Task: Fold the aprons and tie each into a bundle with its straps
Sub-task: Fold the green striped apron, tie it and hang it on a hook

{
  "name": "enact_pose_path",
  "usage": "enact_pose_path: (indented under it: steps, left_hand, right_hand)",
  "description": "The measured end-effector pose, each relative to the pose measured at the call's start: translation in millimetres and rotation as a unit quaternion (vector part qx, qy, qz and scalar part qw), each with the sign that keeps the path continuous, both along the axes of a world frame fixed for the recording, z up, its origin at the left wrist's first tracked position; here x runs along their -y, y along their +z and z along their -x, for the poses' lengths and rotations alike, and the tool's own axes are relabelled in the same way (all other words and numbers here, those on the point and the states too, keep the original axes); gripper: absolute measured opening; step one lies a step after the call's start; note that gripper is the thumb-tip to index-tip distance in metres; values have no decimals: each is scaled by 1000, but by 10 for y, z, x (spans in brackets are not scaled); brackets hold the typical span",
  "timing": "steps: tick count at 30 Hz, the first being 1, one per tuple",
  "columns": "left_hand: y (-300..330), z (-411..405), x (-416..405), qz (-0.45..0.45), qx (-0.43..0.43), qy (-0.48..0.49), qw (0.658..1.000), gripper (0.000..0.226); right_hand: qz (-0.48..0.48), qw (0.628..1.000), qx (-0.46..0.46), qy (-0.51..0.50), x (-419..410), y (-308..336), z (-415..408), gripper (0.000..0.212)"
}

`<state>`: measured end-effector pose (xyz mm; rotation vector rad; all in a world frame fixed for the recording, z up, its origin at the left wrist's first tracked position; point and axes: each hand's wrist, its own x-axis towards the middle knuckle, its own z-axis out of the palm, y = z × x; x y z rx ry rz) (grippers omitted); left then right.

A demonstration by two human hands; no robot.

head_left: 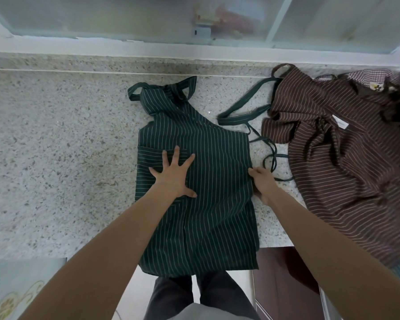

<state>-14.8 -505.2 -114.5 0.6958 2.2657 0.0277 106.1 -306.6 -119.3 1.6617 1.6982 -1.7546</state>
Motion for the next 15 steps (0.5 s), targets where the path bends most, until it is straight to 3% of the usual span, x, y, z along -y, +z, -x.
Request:
enact_pose_path:
  steps: [4, 7, 10, 12, 15]
  left_hand:
    - [14, 6, -38, 11, 4, -4, 1000, 121]
    - [24, -1, -56, 16, 5, -1, 1000, 121]
    - [18, -17, -60, 17, 6, 3, 1000, 122]
    - [17, -24, -50, 13, 7, 8, 1000, 121]
    - [14, -35, -4, 10, -2, 6, 1000, 119]
  right_hand:
    - [-51, 998, 3, 33, 16, 8, -59, 41]
    - [-20, 999, -21, 35, 23, 98, -121, 70]
    - [28, 994, -34, 102, 56, 188, -222, 69]
    - [58, 982, -20, 180, 81, 215, -277, 58]
    - [-34, 961, 36, 271, 92, 159, -349, 50]
